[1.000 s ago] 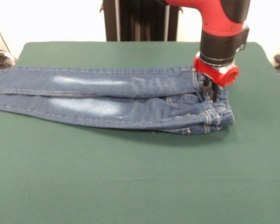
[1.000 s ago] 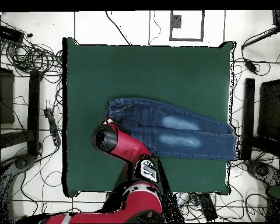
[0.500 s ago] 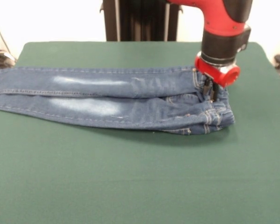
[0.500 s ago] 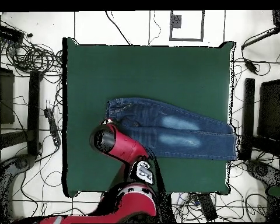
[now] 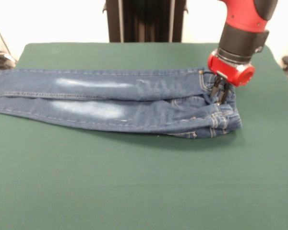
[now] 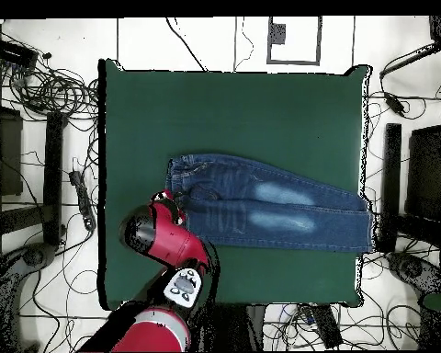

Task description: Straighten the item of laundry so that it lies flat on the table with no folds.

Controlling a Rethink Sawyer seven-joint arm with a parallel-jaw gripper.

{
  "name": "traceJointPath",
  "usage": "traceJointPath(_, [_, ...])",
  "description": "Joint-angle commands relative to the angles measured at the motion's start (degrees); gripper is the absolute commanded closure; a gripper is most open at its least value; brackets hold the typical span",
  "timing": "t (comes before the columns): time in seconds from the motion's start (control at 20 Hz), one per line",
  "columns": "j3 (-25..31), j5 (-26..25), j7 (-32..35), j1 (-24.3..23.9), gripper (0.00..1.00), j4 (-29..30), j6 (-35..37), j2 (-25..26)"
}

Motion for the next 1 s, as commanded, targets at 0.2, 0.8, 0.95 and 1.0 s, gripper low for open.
traceJointPath(0.2, [17.35, 4.76, 21.73, -1.47, 1.0, 4.55, -6.78, 12.91])
traceJointPath(0.8, [15.8, 12.12, 22.16, 3.82, 1.0, 4.09, -5.3, 12.55])
traceJointPath(0.95, [12.64, 17.99, 21.46, 8.57, 1.0, 3.19, -2.72, 12.82])
traceJointPath(1.0, [12.34, 19.7, 21.47, 9.55, 1.0, 3.18, -2.79, 12.79])
